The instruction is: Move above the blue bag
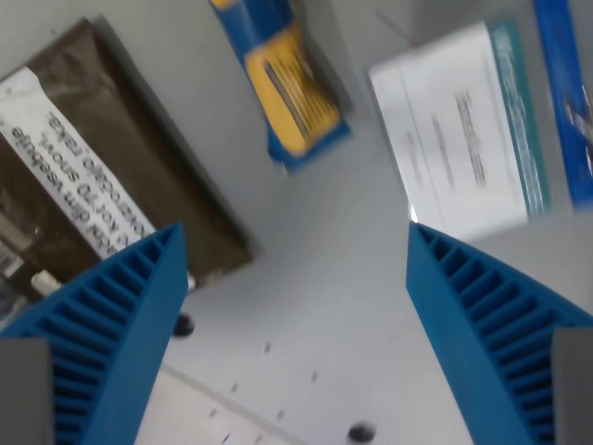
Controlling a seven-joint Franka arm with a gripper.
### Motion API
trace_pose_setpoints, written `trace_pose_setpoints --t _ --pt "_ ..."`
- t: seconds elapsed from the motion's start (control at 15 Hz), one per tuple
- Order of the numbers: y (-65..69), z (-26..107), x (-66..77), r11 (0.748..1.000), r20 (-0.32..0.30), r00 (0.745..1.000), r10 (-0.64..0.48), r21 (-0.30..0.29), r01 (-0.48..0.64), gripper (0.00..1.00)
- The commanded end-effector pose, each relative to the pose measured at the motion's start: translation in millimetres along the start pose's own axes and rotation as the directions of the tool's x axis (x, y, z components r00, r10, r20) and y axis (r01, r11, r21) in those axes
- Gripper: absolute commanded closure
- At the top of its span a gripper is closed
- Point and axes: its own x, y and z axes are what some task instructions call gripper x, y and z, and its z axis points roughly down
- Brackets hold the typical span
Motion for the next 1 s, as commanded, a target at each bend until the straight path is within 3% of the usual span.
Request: trace_pose_setpoints --t 0.07,0.6,1.0 --pt "0.8 9.3 17.7 0.929 -0.040 0.933 -0.357 0.089 0.359 0.00" --pt "-8.0 36.9 48.1 0.865 -0.075 0.867 -0.492 0.075 0.497 0.00" --pt "-9.2 51.8 64.6 0.856 -0.071 0.859 -0.507 0.077 0.511 0.00"
